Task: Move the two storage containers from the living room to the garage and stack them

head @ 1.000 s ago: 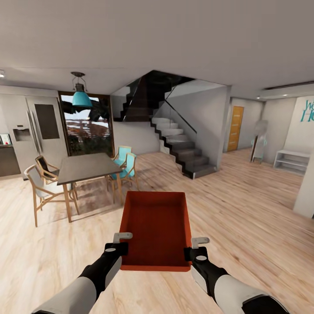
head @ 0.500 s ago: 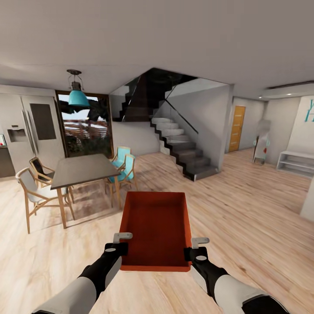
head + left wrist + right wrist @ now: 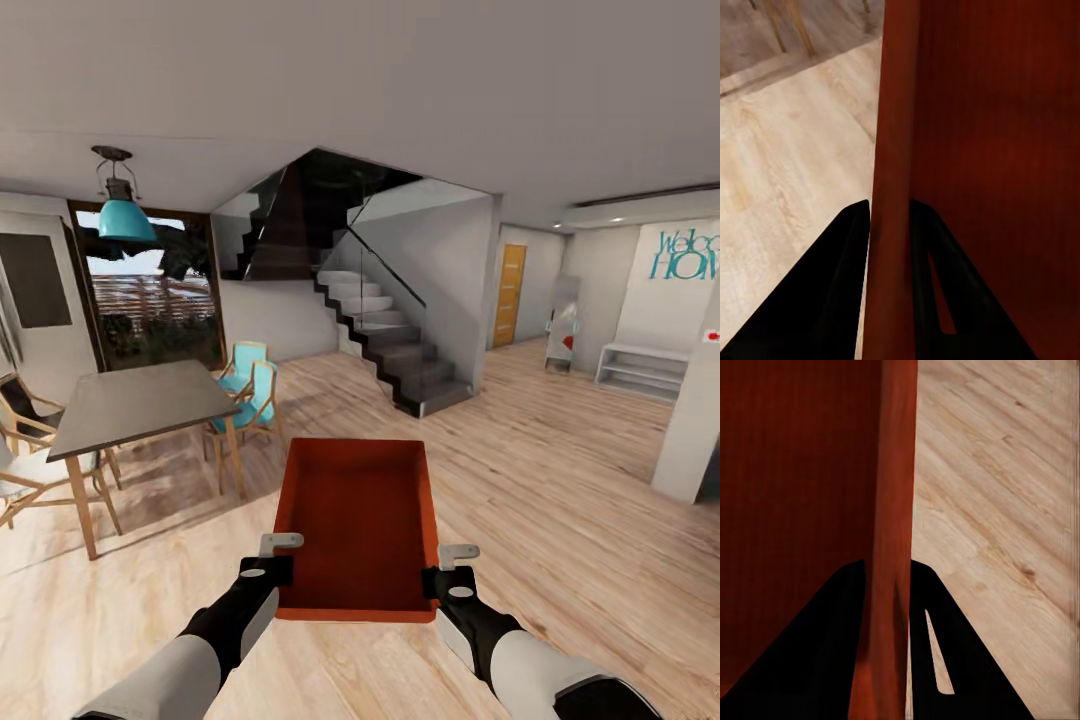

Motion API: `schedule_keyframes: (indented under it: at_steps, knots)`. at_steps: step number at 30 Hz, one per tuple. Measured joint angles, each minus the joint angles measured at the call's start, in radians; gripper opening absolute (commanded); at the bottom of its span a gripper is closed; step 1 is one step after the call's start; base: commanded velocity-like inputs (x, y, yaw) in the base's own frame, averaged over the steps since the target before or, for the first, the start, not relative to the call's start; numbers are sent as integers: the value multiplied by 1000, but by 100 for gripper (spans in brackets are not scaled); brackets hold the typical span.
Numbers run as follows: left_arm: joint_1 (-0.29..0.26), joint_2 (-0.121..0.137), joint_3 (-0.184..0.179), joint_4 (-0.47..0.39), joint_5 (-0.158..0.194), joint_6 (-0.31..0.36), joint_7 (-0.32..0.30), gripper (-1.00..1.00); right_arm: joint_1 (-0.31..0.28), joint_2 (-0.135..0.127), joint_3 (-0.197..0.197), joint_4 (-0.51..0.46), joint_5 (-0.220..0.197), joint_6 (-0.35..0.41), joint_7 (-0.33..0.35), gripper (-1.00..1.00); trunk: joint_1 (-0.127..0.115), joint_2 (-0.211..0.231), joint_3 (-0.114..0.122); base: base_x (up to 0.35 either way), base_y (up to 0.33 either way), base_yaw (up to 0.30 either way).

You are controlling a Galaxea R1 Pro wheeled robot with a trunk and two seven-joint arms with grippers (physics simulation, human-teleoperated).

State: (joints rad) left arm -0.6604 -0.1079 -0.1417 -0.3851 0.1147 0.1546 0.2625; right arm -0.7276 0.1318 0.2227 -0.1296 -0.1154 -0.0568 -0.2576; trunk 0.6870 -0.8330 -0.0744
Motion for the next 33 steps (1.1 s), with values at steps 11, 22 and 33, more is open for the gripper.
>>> schedule_keyframes:
  at_steps: [11,22,33]
  knots:
    - [0,0,-1,2,2,0,0,-100,0,0,2,0,-1,3,0,-100,0,0,0,323,0,-290]
    - [0,2,-3,4,7,0,0,-100,0,1,2,0,1,5,-1,-100,0,0,0,323,0,-290]
    - [0,2,-4,2,6,-1,0,-100,0,1,2,0,0,2,-1,-100,0,0,0,323,0,-290]
